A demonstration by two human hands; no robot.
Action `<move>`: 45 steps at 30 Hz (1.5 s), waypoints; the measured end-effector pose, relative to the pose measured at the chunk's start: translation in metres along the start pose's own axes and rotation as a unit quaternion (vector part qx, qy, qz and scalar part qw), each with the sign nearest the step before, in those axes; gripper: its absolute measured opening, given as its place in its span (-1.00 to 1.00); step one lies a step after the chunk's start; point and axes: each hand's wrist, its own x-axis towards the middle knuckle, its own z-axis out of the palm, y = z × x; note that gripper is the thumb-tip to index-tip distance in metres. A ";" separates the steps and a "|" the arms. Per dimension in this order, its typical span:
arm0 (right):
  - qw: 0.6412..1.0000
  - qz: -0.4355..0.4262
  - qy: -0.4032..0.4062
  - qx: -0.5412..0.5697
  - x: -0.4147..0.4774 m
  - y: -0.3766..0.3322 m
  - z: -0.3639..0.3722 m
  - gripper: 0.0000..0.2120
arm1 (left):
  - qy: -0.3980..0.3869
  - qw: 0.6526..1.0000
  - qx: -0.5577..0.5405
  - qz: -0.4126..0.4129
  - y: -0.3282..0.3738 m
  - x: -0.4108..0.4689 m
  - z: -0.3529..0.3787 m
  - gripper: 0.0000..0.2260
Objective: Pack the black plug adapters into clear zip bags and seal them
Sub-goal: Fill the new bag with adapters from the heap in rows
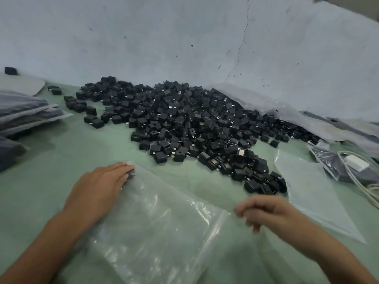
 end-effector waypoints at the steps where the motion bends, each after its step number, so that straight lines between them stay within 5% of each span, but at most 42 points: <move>1: 0.997 -0.004 0.061 -0.053 0.011 0.007 -0.010 -0.74 | 0.000 1.000 -0.002 0.001 0.000 0.000 0.000 -0.69; 4: 0.955 0.019 0.173 -0.238 0.048 0.031 -0.029 -0.80 | -0.004 1.000 0.007 0.004 -0.001 0.001 -0.001 -0.68; 7: 0.921 0.086 0.143 -0.353 0.076 0.055 -0.032 -0.65 | -0.004 1.000 0.001 0.003 -0.001 0.000 -0.002 -0.68; 15: 0.909 0.091 0.187 -0.361 0.081 0.071 -0.028 -0.78 | -0.016 1.000 0.004 -0.005 0.000 0.000 -0.003 -0.68; 19: 0.960 0.086 0.250 -0.092 0.061 0.053 -0.027 -0.84 | -0.018 1.000 0.005 -0.007 0.001 0.001 -0.003 -0.67; 22: 0.963 0.088 0.221 0.125 0.032 0.034 -0.017 -0.76 | -0.012 1.000 0.004 -0.005 0.001 0.001 -0.004 -0.68; 26: 0.965 0.141 0.034 0.219 -0.017 0.022 0.020 -0.72 | -0.003 1.000 -0.003 -0.003 0.003 -0.001 -0.004 -0.70; 31: 0.888 0.195 -0.167 0.381 -0.028 -0.001 0.081 -0.67 | 0.005 1.000 -0.013 0.000 0.004 -0.002 -0.004 -0.70; 36: 0.886 0.150 -0.133 0.419 0.008 -0.023 0.122 -0.62 | 0.008 1.000 -0.012 0.002 0.003 -0.002 -0.004 -0.70; 41: 0.803 0.163 -0.117 0.561 0.055 -0.038 0.153 -0.60 | 0.012 1.000 -0.013 0.010 0.005 -0.001 -0.006 -0.72; 45: 0.831 0.137 -0.073 0.535 0.098 -0.047 0.181 -0.70 | 0.009 1.000 -0.004 0.007 0.005 -0.001 -0.006 -0.70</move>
